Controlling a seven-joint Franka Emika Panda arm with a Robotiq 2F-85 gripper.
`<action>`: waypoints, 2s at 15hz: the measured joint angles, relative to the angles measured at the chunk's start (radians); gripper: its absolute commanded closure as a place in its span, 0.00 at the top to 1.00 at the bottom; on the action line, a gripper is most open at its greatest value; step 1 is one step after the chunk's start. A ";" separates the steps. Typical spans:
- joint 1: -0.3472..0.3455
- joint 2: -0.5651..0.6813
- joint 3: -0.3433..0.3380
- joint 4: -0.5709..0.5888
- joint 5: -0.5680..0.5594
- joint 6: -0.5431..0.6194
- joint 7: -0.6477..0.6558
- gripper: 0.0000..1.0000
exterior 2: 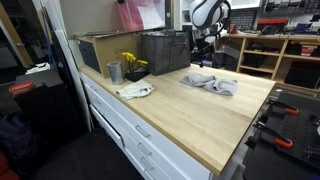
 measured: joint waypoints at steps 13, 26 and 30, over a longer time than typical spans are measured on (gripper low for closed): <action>-0.068 -0.042 0.040 -0.269 0.425 0.112 -0.024 1.00; -0.115 0.088 0.081 -0.270 0.574 0.285 -0.023 1.00; -0.154 0.093 0.078 -0.270 0.575 0.309 -0.021 1.00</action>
